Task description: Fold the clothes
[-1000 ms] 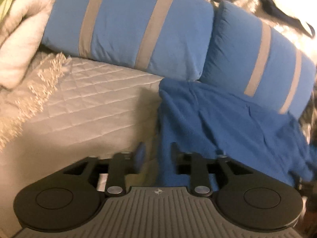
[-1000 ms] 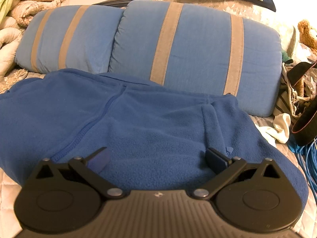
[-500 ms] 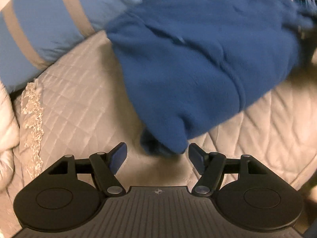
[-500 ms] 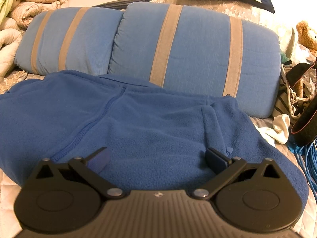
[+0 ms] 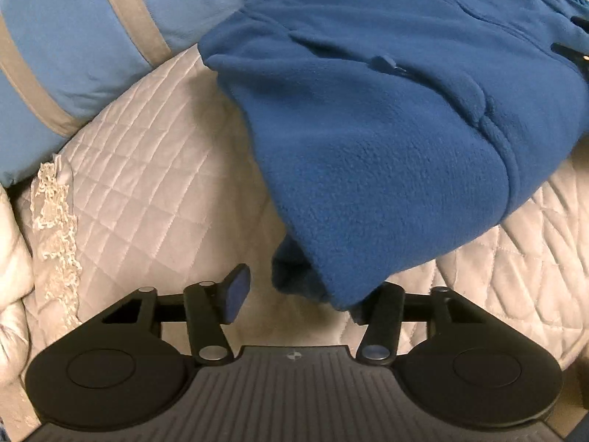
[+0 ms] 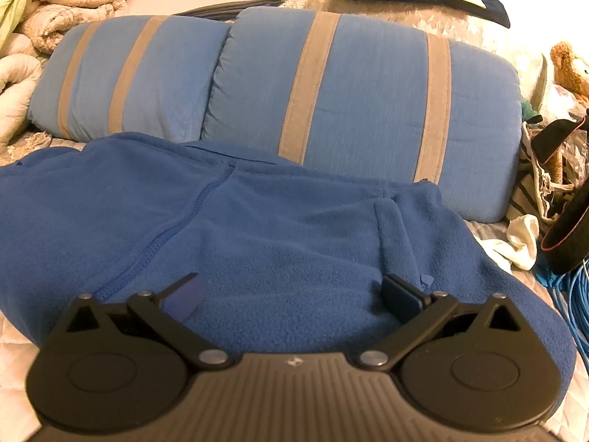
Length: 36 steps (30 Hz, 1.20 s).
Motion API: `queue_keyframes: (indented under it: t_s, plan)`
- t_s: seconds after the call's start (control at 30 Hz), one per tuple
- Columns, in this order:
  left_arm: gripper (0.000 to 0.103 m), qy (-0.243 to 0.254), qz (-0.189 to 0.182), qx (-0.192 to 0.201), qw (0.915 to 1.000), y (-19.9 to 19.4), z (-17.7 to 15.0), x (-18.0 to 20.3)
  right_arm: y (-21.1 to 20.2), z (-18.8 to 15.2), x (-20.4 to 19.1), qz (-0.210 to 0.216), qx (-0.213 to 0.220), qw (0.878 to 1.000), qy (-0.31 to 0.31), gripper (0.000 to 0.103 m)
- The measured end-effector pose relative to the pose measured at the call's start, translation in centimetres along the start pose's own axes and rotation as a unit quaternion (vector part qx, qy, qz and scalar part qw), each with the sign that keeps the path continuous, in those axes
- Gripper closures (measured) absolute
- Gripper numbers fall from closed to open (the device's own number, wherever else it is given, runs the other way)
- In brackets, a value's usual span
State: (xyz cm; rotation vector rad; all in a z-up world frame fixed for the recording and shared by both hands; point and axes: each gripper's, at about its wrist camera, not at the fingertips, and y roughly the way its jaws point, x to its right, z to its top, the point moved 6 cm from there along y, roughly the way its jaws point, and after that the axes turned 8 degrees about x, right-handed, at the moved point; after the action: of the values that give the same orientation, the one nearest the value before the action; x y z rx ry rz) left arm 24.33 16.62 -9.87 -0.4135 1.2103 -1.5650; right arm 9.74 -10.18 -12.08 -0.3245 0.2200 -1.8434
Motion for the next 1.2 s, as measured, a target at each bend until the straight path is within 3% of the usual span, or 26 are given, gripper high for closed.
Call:
queue_keyframes:
  t_s: [0.13,0.17,0.2,0.27,0.3,0.43,0.53,0.63,0.73,0.77,0.9,1.0,1.1,1.2]
  plan:
    - [0.030,0.039,0.020,-0.022,0.9988,-0.2,0.2,-0.6,0.0,0.0,0.0,0.000,-0.001,1.000,-0.001,0.001]
    - [0.030,0.042,0.033,-0.029,0.9982,-0.2,0.2,-1.2,0.0,0.0,0.0,0.000,-0.001,1.000,-0.001,0.001]
    - [0.031,0.047,0.064,-0.039,0.9960,-0.2,0.1,-1.8,0.1,0.0,0.0,-0.001,-0.002,1.000,-0.001,0.001]
    - [0.031,0.064,0.164,-0.053,0.9830,-0.3,0.1,-4.0,0.1,0.0,0.0,-0.001,-0.004,1.000,0.000,0.001]
    - [0.031,0.052,0.180,-0.052,0.9808,-0.8,0.1,-5.0,0.1,0.0,0.0,-0.002,-0.004,1.000,0.000,0.001]
    - [0.031,-0.067,0.140,0.015,0.9877,-4.2,1.2,-7.0,0.2,0.0,-0.1,-0.004,-0.005,1.000,0.001,0.001]
    - [0.031,-0.143,0.100,0.101,0.9794,-6.8,3.0,-6.3,0.2,0.0,-0.1,-0.005,-0.005,1.000,0.001,0.001]
    - [0.030,-0.230,0.067,0.202,0.9496,-8.9,4.7,-4.6,0.1,-0.1,0.0,-0.005,-0.004,1.000,0.000,0.001]
    - [0.030,-0.300,0.023,0.262,0.9171,-9.0,6.0,-2.0,0.0,-0.2,0.0,-0.005,0.001,1.000,0.000,0.001]
    - [0.030,-0.304,0.014,0.275,0.9118,-8.6,6.6,-0.9,0.0,-0.2,0.0,-0.005,0.004,1.000,0.000,0.001]
    - [0.030,-0.267,0.022,0.296,0.9169,-5.9,8.8,2.8,-0.3,0.2,0.1,-0.005,0.022,1.000,-0.007,0.001]
    - [0.030,-0.251,0.031,0.303,0.9187,-3.4,9.5,4.4,-1.3,1.2,0.1,-0.020,0.061,0.997,-0.036,0.001]
    - [0.030,-0.257,0.039,0.291,0.9207,-0.4,8.4,4.8,-2.4,2.0,0.9,-0.043,0.105,0.993,-0.042,0.001]
    - [0.030,-0.244,0.044,0.304,0.9198,2.3,6.1,5.1,-1.9,2.0,2.5,-0.058,0.088,0.994,-0.007,0.001]
